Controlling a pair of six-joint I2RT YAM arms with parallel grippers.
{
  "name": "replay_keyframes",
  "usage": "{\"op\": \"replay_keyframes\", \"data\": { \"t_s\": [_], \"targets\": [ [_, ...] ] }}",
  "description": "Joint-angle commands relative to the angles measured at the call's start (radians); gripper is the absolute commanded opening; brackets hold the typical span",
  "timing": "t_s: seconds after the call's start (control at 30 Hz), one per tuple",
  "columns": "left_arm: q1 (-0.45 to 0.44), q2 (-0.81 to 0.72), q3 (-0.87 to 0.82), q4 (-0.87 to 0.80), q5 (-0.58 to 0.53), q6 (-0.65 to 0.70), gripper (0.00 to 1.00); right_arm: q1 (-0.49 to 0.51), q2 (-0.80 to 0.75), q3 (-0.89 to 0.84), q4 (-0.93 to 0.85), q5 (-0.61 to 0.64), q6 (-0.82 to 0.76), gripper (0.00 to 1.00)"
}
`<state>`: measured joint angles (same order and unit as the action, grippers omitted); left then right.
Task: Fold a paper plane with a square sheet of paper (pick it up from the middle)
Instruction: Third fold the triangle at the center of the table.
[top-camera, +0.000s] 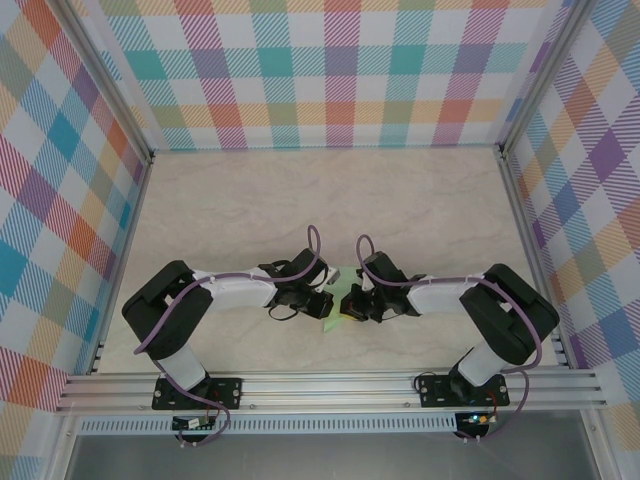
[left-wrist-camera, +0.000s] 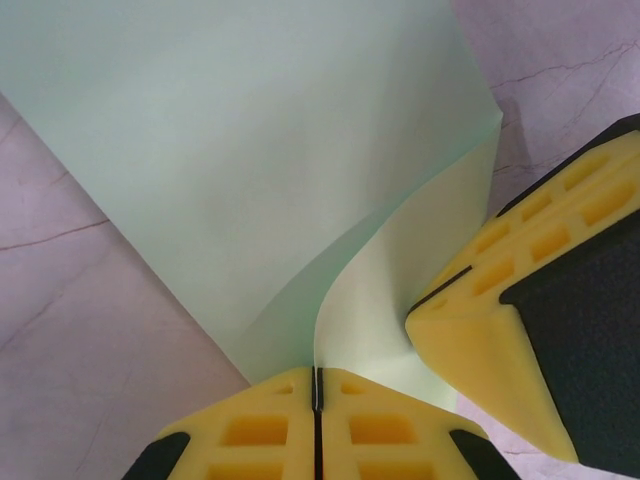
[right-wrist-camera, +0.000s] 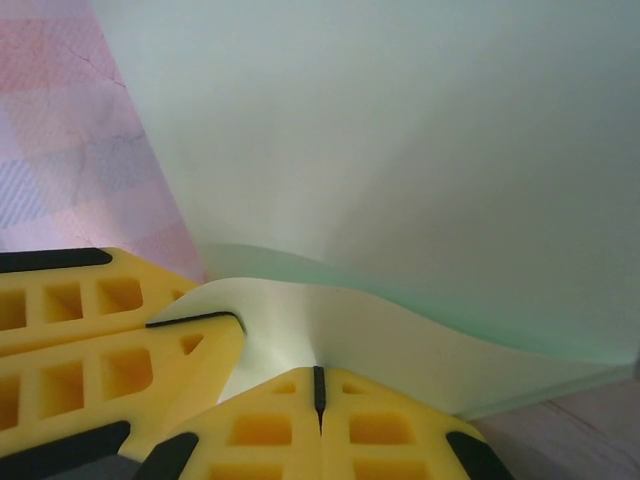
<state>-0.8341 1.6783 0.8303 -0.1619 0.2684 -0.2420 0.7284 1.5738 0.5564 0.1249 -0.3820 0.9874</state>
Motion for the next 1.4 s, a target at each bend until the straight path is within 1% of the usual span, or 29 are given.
{"op": "replay_keyframes", "data": {
  "t_s": [0.0,0.3,0.5,0.63,0.8,0.93,1.13,1.23,1.3,1.37],
  "targets": [
    [0.006,0.026,-0.007,-0.083,0.011,0.004,0.07,0.002,-0.01,-0.042,-0.026,0.018,0.015,0.04],
    [0.006,0.03,0.0,-0.085,0.02,0.008,0.08,0.013,-0.083,0.004,0.0,-0.012,0.031,0.06],
    [0.007,0.029,0.001,-0.084,0.029,0.009,0.08,0.043,-0.002,0.02,0.09,-0.034,0.063,0.07],
    [0.007,0.022,0.0,-0.082,0.04,0.007,0.08,0.051,0.05,0.02,0.076,-0.025,0.06,0.07],
    [0.007,0.006,0.002,-0.085,0.06,0.004,0.1,0.06,0.041,-0.047,0.048,0.002,0.058,0.07],
    [0.007,-0.008,0.01,-0.089,0.079,-0.008,0.15,0.061,0.034,-0.083,0.036,0.012,0.056,0.08],
    [0.007,-0.078,0.006,-0.103,0.088,-0.066,0.33,0.065,0.034,-0.091,0.037,0.024,0.057,0.08],
    [0.006,-0.136,-0.012,-0.107,0.06,-0.123,0.37,0.065,0.031,-0.092,0.041,0.032,0.06,0.08],
    [0.006,-0.175,-0.032,-0.108,0.05,-0.166,0.38,0.066,0.027,-0.092,0.042,0.038,0.062,0.08],
    [0.007,-0.215,-0.058,-0.086,0.07,-0.216,0.36,0.066,0.024,-0.092,0.038,0.048,0.066,0.08]
  ]
}}
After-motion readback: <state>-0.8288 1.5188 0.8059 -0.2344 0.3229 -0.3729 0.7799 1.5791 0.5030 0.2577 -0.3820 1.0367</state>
